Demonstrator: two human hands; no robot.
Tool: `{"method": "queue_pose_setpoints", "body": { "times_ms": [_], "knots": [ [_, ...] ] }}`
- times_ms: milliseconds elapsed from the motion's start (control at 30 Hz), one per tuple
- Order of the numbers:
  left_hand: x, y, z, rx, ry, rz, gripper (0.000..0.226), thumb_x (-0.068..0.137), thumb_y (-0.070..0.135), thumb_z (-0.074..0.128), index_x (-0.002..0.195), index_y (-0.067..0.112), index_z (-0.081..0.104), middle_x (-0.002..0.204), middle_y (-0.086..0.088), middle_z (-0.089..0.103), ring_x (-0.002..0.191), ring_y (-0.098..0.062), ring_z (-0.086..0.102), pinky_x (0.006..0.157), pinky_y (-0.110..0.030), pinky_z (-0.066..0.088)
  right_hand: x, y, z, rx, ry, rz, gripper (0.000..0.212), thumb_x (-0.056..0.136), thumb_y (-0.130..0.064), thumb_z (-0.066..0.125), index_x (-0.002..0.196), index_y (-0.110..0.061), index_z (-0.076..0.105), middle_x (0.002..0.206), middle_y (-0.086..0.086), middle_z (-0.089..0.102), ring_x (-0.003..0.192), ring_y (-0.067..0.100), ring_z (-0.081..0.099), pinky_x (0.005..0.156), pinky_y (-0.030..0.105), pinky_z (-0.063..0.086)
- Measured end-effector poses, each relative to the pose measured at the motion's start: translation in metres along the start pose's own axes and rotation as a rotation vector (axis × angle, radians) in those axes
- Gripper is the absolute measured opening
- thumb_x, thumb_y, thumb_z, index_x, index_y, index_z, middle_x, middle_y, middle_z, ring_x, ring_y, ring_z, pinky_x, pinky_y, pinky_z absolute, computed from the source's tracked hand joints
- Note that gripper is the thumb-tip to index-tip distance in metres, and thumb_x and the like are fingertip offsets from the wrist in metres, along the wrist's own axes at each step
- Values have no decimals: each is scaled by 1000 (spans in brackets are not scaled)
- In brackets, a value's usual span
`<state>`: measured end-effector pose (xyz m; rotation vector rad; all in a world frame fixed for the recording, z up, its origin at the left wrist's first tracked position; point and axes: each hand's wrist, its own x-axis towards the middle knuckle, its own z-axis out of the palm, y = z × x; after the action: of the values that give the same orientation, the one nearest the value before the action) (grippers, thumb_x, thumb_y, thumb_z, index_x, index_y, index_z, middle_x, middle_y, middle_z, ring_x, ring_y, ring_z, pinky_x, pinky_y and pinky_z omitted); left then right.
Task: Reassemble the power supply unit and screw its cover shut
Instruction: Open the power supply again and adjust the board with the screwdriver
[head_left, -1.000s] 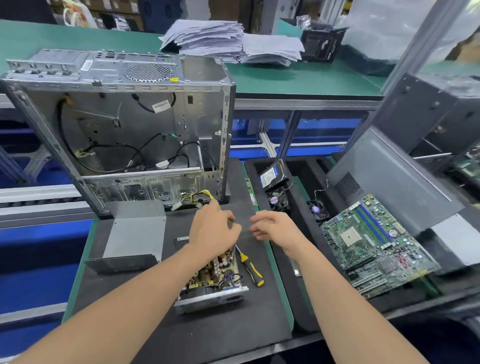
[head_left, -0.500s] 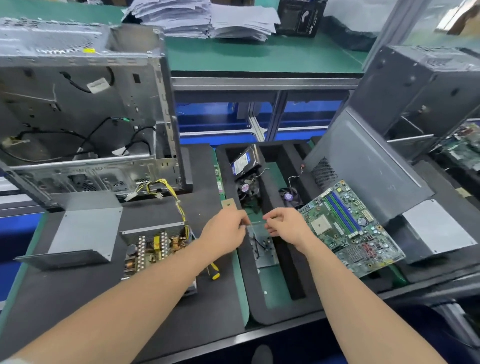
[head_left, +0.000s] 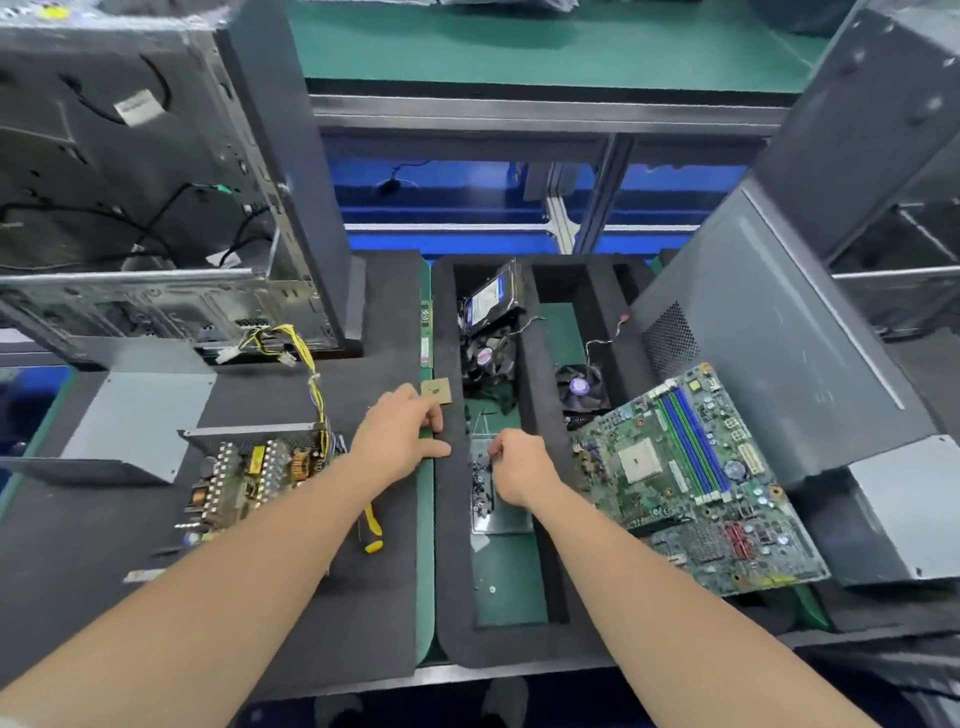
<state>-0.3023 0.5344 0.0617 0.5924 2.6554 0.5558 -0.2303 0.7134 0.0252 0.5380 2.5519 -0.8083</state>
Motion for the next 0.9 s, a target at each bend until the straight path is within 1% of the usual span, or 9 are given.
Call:
{"method": "queue_pose_setpoints", "body": {
  "times_ms": [133, 233, 367, 467, 600, 700, 767, 800, 900],
  "knots": [
    [3, -6, 4, -66, 29, -3, 32, 75, 35, 90, 94, 23, 67, 98, 4, 47, 99, -20, 53, 92, -42, 48, 17, -5, 13, -58, 99, 14, 29, 99, 1, 55, 124, -5, 66, 133, 16, 57, 117, 32, 62, 97, 36, 53],
    [6, -8, 3, -83, 31, -6, 31, 73, 36, 91, 90, 27, 66, 93, 9, 45, 96, -19, 53, 90, -40, 49, 27, -5, 20, -28, 143, -1, 24, 102, -3, 54, 118, -4, 71, 125, 16, 63, 114, 31, 63, 96, 35, 52],
    [8, -9, 3, -113, 25, -11, 32, 72, 36, 92, 87, 29, 64, 91, 11, 44, 94, -19, 54, 88, -37, 49, 34, -4, 28, 13, 154, 6, 16, 102, -9, 58, 104, -1, 72, 111, 17, 68, 103, 34, 66, 89, 38, 55],
    [9, -10, 4, -116, 34, -5, 32, 72, 36, 92, 86, 29, 65, 90, 11, 44, 92, -18, 52, 86, -36, 48, 38, -5, 29, 30, 151, 40, 16, 101, -12, 62, 103, 1, 71, 108, 18, 70, 101, 37, 68, 85, 39, 57],
    [11, -11, 4, -123, 34, -4, 32, 71, 35, 93, 86, 28, 66, 90, 11, 45, 90, -16, 52, 84, -34, 47, 43, -3, 21, 35, 89, 49, 16, 97, -1, 59, 103, 4, 73, 110, 20, 71, 104, 36, 68, 82, 33, 52],
    [12, -13, 4, -122, 36, -2, 32, 71, 36, 93, 87, 27, 67, 91, 8, 47, 88, -15, 51, 81, -32, 45, 44, 0, 18, 177, 106, 65, 14, 98, -3, 58, 100, -4, 72, 111, 16, 72, 103, 31, 69, 85, 32, 55],
    [13, -14, 6, -125, 39, -5, 32, 70, 36, 94, 86, 28, 67, 91, 9, 47, 87, -14, 51, 79, -31, 43, 42, 0, 19, 336, 121, 77, 13, 98, -3, 58, 100, -7, 71, 106, 14, 73, 98, 30, 72, 89, 39, 59],
    [14, -14, 6, -128, 40, -7, 32, 70, 36, 94, 85, 29, 66, 90, 9, 47, 86, -14, 51, 78, -31, 43, 40, -1, 19, 420, 134, 73, 14, 97, -2, 58, 100, -9, 70, 103, 14, 74, 93, 29, 73, 88, 40, 61],
    [14, -13, 5, -123, 36, -11, 33, 69, 38, 94, 84, 31, 65, 91, 9, 48, 87, -15, 53, 80, -32, 46, 32, -9, 16, 674, 167, 38, 19, 94, 1, 62, 98, -17, 68, 95, 13, 76, 71, 16, 71, 69, 26, 61]
  ]
}}
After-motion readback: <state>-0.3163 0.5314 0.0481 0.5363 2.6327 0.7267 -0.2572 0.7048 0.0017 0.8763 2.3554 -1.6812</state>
